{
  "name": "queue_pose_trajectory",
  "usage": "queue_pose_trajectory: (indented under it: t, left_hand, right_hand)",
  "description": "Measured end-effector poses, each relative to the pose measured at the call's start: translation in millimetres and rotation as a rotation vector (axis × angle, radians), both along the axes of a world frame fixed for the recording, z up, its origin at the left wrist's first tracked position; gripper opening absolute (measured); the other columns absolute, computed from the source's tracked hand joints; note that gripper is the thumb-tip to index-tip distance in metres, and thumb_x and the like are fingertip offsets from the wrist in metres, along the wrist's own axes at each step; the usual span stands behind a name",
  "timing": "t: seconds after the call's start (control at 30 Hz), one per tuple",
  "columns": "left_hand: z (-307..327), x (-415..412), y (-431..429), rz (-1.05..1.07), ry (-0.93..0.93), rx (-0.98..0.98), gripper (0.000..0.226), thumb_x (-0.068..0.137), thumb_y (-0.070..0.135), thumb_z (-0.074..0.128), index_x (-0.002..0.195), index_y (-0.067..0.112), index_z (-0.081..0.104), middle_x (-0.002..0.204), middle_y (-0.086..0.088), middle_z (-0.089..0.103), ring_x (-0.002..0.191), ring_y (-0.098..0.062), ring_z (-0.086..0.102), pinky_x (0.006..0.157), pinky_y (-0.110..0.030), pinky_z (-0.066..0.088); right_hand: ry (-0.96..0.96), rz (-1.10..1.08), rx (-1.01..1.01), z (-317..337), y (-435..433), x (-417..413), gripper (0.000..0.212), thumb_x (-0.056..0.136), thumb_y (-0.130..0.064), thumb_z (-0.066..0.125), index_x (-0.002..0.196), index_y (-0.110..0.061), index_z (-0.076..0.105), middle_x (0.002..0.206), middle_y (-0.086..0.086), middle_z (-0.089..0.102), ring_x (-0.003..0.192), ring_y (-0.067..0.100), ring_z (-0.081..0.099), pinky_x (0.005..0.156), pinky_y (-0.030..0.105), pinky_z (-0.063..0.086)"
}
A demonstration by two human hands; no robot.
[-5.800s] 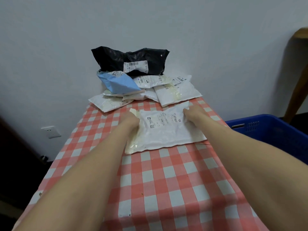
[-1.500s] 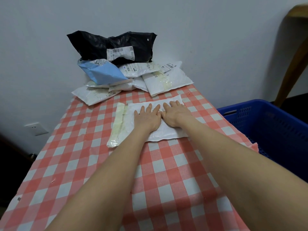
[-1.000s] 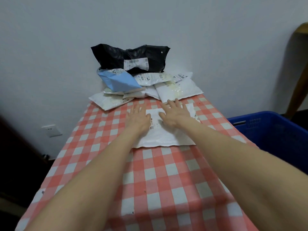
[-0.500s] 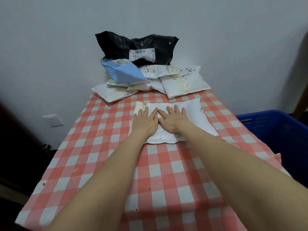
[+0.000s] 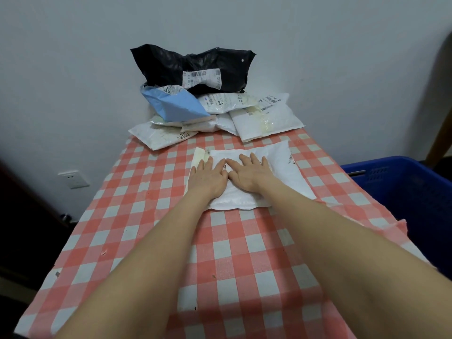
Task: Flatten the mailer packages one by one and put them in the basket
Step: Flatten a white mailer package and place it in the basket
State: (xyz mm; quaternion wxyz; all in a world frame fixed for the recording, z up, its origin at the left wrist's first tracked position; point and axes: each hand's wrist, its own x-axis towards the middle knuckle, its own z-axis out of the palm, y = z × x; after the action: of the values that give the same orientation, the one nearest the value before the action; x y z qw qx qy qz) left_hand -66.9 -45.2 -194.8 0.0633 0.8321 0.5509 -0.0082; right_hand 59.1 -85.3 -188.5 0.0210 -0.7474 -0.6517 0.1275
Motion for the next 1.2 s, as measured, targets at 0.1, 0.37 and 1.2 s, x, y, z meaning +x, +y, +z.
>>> queue_pose_trajectory:
  t: [0.1, 0.37, 1.2]
  left_hand:
    - [8.6, 1.9, -1.9, 0.004, 0.025, -0.037, 0.051, 0.102, 0.038, 0.013, 0.152, 0.032, 0.009, 0.161, -0.005, 0.004, 0.147, -0.028, 0.004, 0.119, -0.046, 0.005]
    - [22.6, 36.0, -17.7, -0.082, -0.024, 0.111, 0.051, 0.103, 0.038, 0.015, 0.152, 0.029, 0.008, 0.16, -0.005, 0.005, 0.148, -0.023, 0.001, 0.118, -0.048, 0.001]
    - [0.5, 65.9, -16.1, -0.047, 0.06, -0.01, 0.049, 0.101, 0.048, 0.007, 0.15, 0.044, 0.003, 0.161, 0.006, -0.002, 0.148, -0.025, -0.001, 0.116, -0.056, -0.001]
  right_hand:
    - [0.08, 0.019, 0.021, 5.5, -2.5, 4.8, 0.052, 0.101, -0.04, 0.02, 0.153, -0.034, 0.015, 0.162, 0.005, 0.008, 0.149, 0.027, 0.0, 0.118, 0.05, -0.003]
    - [-0.022, -0.175, 0.261, 19.7, -21.6, 38.3, 0.057, 0.102, -0.034, 0.022, 0.155, -0.024, 0.003, 0.162, 0.004, -0.005, 0.148, 0.027, -0.014, 0.119, 0.047, -0.004]
    - [-0.015, -0.113, 0.068, -5.2, -19.0, 62.1, 0.059, 0.101, -0.043, 0.016, 0.155, -0.019, 0.008, 0.162, 0.009, 0.002, 0.149, 0.027, 0.0, 0.121, 0.04, 0.003]
